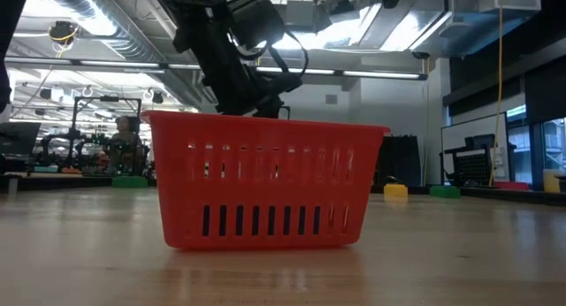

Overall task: Sort & place blocks by color
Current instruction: Put the blue game piece into the red bin

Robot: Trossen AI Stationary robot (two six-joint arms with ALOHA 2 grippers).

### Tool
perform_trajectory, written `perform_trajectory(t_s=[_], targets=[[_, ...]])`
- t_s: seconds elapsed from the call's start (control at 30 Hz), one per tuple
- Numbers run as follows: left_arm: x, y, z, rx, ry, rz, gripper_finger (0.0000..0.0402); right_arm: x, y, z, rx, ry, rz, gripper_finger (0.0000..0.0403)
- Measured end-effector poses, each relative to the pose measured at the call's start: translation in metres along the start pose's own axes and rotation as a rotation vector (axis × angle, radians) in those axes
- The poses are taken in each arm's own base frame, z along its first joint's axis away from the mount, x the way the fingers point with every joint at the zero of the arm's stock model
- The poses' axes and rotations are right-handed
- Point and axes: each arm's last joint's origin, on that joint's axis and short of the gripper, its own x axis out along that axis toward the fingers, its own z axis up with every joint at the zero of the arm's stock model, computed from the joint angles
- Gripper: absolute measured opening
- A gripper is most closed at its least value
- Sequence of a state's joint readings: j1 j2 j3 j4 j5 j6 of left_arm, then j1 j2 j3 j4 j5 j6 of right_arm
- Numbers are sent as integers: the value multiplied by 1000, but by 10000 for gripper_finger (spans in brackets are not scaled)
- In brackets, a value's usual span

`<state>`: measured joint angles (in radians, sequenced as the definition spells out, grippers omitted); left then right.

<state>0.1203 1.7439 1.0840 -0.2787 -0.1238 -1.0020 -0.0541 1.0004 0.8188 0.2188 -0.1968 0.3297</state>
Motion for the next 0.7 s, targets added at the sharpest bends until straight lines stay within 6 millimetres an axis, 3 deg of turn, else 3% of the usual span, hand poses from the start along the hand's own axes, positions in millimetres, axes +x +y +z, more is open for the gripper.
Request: perform_trajectory(t_s=[0.17, 0.37, 0.47, 0.7], targets=[[-2, -8, -8, -52, 8, -20, 167, 0, 0, -1, 2, 12, 15, 0], [-17, -38, -4, -16, -41, -13, 167, 0, 1, -2, 3, 28, 38, 0], [-12, -35, -8, 19, 5, 141, 167, -1, 2, -1, -9, 31, 59, 0], [11, -33, -13, -59, 16, 202, 167, -7, 4, 2, -20, 25, 62, 0]])
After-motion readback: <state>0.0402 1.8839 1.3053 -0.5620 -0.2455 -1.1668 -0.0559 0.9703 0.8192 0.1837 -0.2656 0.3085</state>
